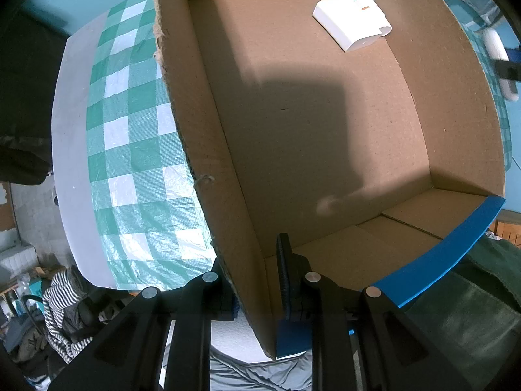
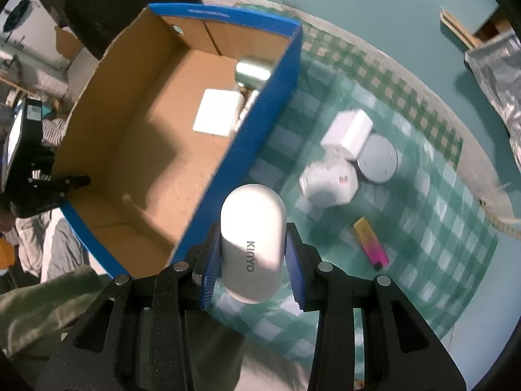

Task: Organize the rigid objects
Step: 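Carry the white KINYO case into the box and open the right gripper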

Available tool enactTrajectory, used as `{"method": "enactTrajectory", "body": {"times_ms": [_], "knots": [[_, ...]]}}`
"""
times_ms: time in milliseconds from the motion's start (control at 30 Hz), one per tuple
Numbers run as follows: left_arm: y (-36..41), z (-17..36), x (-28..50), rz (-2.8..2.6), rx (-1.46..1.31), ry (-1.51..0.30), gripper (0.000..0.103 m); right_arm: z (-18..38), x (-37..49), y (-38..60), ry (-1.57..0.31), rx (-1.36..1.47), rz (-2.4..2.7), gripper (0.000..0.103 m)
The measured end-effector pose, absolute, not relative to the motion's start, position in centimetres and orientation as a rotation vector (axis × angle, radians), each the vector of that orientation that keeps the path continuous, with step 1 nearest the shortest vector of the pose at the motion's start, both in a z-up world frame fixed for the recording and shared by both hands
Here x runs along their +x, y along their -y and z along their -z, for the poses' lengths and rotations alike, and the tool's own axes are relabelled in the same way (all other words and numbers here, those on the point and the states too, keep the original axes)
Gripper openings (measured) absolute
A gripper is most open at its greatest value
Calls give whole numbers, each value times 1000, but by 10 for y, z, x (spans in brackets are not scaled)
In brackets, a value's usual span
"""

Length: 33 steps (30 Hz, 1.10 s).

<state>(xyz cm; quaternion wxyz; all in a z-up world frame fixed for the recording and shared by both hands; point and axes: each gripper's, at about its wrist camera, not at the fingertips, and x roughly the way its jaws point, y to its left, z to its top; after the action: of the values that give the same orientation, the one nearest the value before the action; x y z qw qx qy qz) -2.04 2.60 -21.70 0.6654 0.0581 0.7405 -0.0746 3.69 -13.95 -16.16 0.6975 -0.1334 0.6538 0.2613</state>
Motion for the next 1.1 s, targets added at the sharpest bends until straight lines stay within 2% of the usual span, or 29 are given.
{"method": "enactTrajectory", "body": {"times_ms": [533,1100], "knots": [[-31,218,-23,158,121,-1668,19,152,69,77,-1394,-429,-681,37],[-29,218,-23,142,115,-1677,19,197,77,39,-1451,-549,-745,37]]}}
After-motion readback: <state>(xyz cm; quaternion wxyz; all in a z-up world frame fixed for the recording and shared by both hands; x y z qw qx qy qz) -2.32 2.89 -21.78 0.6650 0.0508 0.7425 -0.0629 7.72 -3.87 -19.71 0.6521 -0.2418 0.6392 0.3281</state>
